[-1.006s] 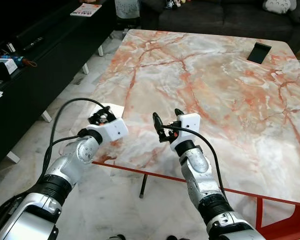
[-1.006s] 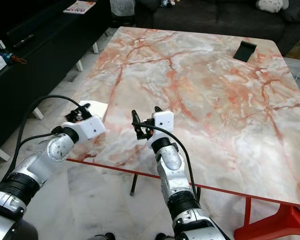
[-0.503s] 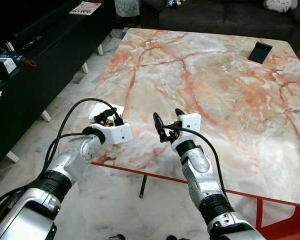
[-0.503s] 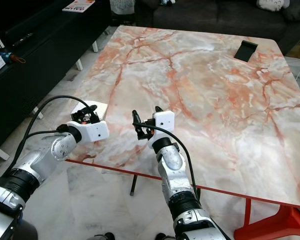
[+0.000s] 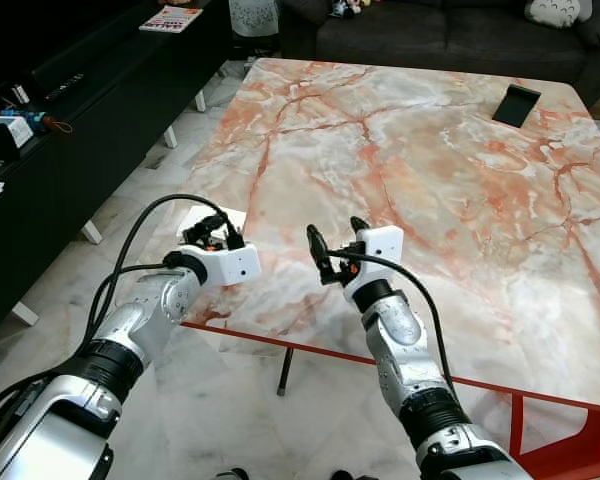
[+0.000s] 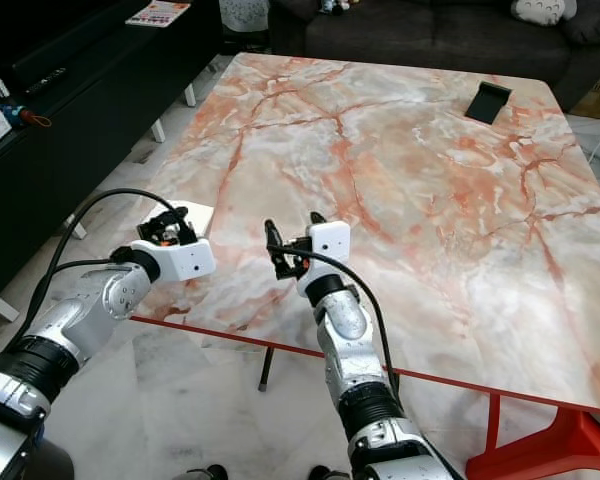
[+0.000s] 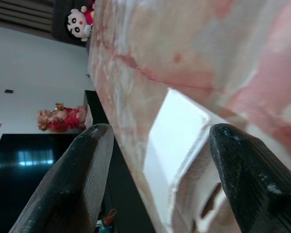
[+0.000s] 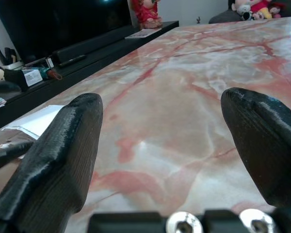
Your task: Picking trash to rubbish bin
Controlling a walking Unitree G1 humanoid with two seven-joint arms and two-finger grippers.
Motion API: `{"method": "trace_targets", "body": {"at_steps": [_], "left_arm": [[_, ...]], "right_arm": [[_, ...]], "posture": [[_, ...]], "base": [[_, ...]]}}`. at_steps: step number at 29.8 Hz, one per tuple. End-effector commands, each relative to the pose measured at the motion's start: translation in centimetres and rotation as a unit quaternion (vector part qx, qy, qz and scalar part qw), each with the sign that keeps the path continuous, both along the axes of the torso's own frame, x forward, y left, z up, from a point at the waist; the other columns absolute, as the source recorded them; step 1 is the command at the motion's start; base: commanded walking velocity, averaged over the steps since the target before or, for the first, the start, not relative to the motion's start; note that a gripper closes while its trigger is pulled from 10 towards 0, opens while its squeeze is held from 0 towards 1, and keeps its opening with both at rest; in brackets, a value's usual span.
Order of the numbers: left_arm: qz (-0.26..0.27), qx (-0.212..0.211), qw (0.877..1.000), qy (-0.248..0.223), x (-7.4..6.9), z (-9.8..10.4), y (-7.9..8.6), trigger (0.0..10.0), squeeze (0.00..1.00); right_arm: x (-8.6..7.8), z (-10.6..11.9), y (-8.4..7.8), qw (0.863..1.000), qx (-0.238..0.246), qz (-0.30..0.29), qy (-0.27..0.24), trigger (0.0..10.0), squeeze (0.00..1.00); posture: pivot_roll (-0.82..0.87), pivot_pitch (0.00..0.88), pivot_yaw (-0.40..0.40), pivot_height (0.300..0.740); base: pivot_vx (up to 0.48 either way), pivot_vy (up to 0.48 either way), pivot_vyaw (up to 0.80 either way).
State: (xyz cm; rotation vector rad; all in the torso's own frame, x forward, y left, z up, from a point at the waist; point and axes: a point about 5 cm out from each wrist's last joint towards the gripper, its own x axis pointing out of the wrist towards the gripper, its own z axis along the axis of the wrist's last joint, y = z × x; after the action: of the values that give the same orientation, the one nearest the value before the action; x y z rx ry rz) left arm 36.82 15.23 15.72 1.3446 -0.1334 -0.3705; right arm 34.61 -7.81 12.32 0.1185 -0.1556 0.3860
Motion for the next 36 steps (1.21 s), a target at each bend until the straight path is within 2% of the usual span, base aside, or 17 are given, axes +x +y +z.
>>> {"method": "trace_targets", "body": {"at_steps": [1, 26, 29, 35, 36], "left_arm": [[0.013, 0.013, 1.000, 0.000, 0.3, 0.1, 0.6, 10.0, 0.00], [0.053, 0.030, 0.998, -0.004, 1.7, 0.9, 1.3, 10.0, 0.00], [0.072, 0.037, 0.997, -0.014, 2.1, 1.1, 1.7, 10.0, 0.00], [0.076, 0.041, 0.996, -0.020, 2.2, 1.1, 1.7, 10.0, 0.00], [0.075, 0.039, 0.996, -0.020, 2.2, 1.1, 1.7, 6.5, 0.00]], "right_arm": [[-0.2, -0.1, -0.1, 1.000, 0.003, 0.000, 0.003, 10.0, 0.00], [-0.4, -0.1, 0.2, 1.000, 0.005, 0.009, 0.007, 10.0, 0.00], [-0.4, -0.1, 0.1, 1.000, 0.006, 0.007, 0.007, 10.0, 0.00], [-0.4, -0.2, 0.0, 1.000, 0.006, 0.006, 0.008, 10.0, 0.00], [-0.4, -0.2, 0.0, 1.000, 0.006, 0.005, 0.008, 10.0, 0.00]], "posture": [[0.12, 0.161, -0.028, 0.740], [0.11, 0.177, -0.041, 0.740], [0.11, 0.177, -0.040, 0.740], [0.11, 0.178, -0.041, 0.740], [0.11, 0.179, -0.041, 0.740]], "base": [[0.000, 0.000, 0.00], [0.000, 0.000, 0.00], [0.000, 0.000, 0.00], [0.000, 0.000, 0.00], [0.000, 0.000, 0.00]]}}
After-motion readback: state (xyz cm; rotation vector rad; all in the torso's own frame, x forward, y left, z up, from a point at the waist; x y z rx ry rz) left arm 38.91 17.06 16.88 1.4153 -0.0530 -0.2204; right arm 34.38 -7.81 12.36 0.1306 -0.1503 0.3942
